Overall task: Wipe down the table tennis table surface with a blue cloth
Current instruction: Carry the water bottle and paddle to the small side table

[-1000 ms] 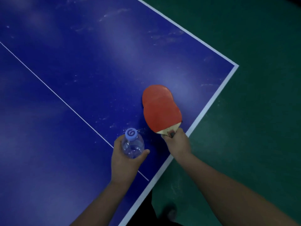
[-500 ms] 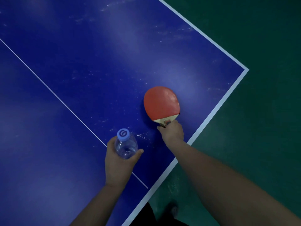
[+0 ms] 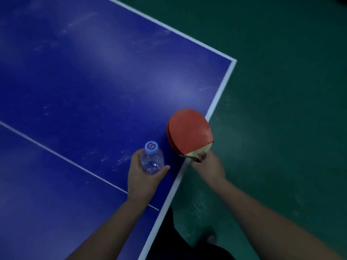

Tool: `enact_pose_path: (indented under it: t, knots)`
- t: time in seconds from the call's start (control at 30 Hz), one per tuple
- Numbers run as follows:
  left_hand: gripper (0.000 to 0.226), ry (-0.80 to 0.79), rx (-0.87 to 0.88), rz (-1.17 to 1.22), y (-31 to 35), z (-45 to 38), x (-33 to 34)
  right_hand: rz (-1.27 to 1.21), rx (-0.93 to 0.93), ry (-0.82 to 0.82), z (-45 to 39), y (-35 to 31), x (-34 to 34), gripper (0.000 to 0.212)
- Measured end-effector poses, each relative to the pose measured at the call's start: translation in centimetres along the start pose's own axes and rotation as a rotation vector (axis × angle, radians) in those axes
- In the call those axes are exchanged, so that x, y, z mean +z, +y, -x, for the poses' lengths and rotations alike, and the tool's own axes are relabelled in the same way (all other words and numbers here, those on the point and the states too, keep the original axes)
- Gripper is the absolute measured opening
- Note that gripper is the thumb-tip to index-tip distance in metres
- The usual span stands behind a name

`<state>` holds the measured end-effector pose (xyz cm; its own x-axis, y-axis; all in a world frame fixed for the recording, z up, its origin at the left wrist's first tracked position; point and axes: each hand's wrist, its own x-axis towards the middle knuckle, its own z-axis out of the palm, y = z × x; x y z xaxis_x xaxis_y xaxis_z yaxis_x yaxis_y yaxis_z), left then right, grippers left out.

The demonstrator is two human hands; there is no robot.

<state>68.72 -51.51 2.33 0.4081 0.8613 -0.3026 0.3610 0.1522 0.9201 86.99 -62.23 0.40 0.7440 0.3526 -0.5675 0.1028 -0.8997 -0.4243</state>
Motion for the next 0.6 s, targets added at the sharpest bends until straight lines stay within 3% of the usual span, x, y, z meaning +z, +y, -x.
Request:
enact_pose_path:
  t: [0.3, 0.6]
  knots:
    - [0.071, -0.477, 0.162, -0.132, 3.0, 8.6, 12.7, -0.2, 0.289, 0.261, 12.4, 20.2, -8.2, 0.032]
    - [0.066, -0.851, 0.329, -0.264, 3.7, 29.2, 29.1, -0.527, 0.603, 0.511, 29.1, 42.8, -11.9, 0.029]
